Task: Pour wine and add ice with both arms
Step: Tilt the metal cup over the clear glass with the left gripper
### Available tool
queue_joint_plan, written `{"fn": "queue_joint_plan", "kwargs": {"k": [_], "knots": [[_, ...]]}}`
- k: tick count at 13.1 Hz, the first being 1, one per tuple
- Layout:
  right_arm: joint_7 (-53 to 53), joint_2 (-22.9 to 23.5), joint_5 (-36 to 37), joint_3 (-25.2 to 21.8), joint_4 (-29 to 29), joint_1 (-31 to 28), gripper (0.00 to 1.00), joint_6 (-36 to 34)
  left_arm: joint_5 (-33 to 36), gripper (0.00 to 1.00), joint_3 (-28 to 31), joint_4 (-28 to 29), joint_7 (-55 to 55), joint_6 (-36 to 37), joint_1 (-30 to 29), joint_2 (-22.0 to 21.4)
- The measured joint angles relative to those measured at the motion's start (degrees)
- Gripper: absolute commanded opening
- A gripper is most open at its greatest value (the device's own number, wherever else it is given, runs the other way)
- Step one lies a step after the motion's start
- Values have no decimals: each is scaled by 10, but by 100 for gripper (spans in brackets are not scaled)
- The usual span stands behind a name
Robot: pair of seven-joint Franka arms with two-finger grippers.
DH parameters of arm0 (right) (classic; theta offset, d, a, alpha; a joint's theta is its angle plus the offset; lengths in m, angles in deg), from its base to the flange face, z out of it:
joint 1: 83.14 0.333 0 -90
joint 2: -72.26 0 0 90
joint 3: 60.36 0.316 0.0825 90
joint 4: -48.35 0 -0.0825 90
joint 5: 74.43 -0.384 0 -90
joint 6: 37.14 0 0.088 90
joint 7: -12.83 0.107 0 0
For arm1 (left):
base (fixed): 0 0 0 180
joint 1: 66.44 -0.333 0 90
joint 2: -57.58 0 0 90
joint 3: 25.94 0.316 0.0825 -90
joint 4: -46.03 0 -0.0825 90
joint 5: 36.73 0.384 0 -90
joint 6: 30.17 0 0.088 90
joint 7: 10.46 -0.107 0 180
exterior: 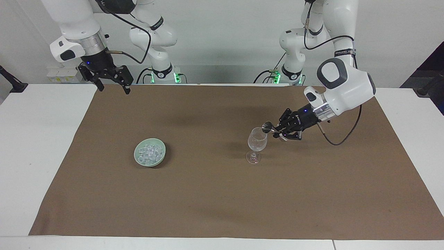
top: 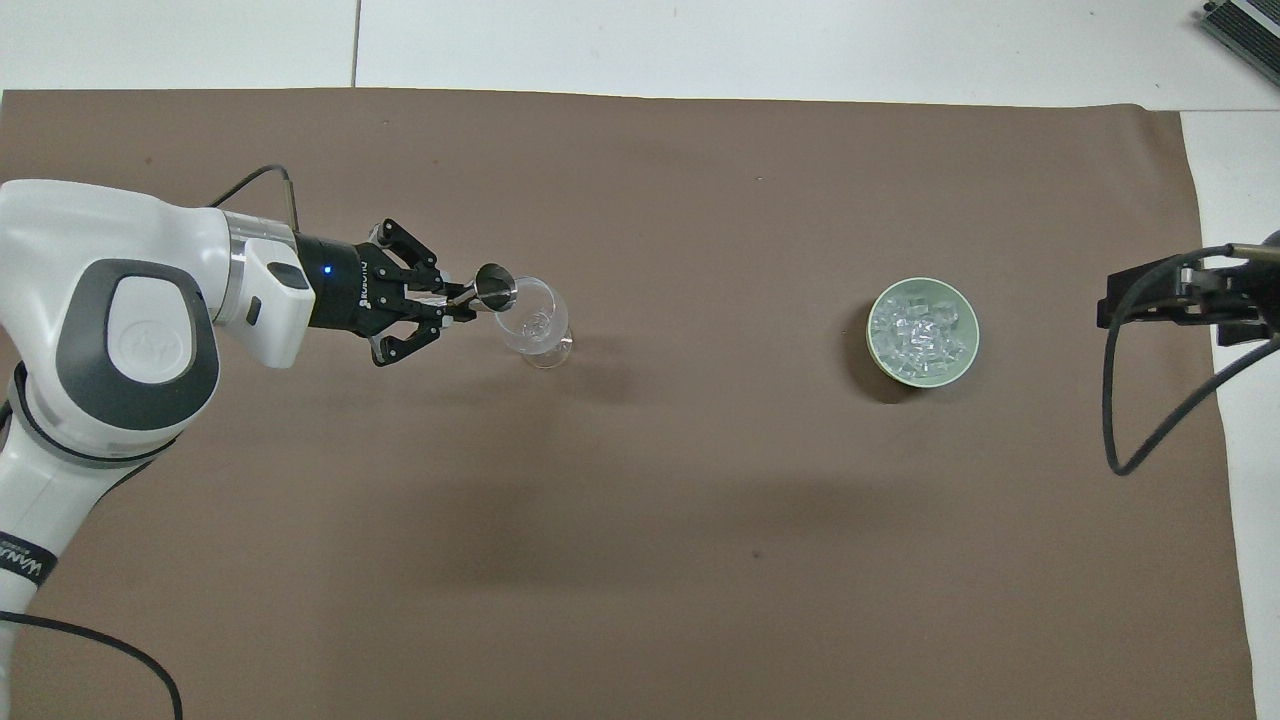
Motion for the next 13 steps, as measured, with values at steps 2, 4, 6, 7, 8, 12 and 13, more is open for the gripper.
{"fn": "queue_joint_plan", "kwargs": {"k": [2, 4, 6, 7, 8, 12, 13], "knots": [[0, 0, 0, 0, 0, 0, 100, 0, 36, 0, 0, -1, 34, -17, 15, 0], [0, 0, 0, 0, 0, 0, 100, 0, 71, 0, 0, -9, 67, -24, 22, 0], [0, 0, 0, 0, 0, 0, 100, 0, 78, 0, 0, -16, 74, -24, 23, 0], [0, 0, 0, 0, 0, 0, 100, 0, 79, 0, 1, -17, 75, -24, 23, 0], [0, 0, 0, 0, 0, 0, 100, 0, 82, 0, 1, -17, 77, -24, 24, 0], [0, 0, 0, 0, 0, 0, 100, 0, 120, 0, 1, -20, 113, -24, 29, -1], [0, 0, 0, 0, 0, 0, 100, 0, 122, 0, 1, -20, 114, -24, 29, -1]]}}
